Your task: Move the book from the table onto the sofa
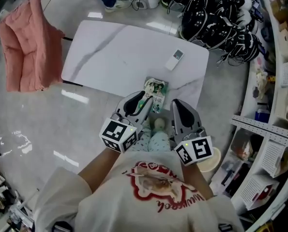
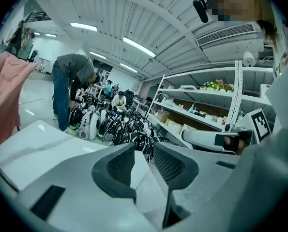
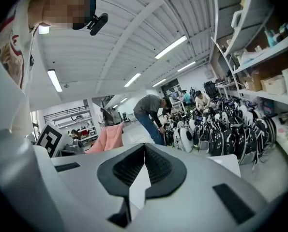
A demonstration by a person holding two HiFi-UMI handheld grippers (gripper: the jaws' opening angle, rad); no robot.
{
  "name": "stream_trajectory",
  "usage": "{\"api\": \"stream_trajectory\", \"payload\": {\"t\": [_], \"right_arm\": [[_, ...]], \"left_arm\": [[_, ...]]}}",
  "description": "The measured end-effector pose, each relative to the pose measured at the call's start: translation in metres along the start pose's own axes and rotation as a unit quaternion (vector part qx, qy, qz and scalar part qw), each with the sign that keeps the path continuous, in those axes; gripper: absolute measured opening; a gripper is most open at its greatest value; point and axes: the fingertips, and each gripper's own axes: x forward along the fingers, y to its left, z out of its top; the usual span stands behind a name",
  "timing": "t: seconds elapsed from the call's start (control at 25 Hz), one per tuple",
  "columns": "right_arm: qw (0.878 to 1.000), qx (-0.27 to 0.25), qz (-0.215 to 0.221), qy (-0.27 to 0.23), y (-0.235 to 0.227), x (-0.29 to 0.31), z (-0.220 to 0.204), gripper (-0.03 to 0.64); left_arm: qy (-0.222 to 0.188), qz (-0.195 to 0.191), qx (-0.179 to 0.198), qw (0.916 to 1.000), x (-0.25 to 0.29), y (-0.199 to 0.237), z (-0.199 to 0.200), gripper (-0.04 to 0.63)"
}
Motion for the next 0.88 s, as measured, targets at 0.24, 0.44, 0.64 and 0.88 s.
{"api": "stream_trajectory", "payload": {"t": [0.24,0.44,0.64,0.88], "right_arm": [[0.997,0.032,-0.009,0.067,-0.021,0.006,-0.072,0.002],[0.988,0.08,-0.033,0.125,-0.05,0.013,-0.158,0.123],[0.97,0.129,-0.068,0.192,-0.079,0.009,-0.249,0.201],[0.949,0.187,-0.083,0.238,-0.098,0.011,-0.334,0.238]], "left_arm": [[0.057,0.03,-0.046,0.9969,0.015,0.027,-0.07,0.147],[0.096,0.063,-0.068,0.991,0.028,0.055,-0.138,0.19],[0.139,0.094,-0.126,0.9778,0.035,0.078,-0.211,0.259],[0.167,0.137,-0.183,0.9591,0.038,0.116,-0.281,0.265]]}}
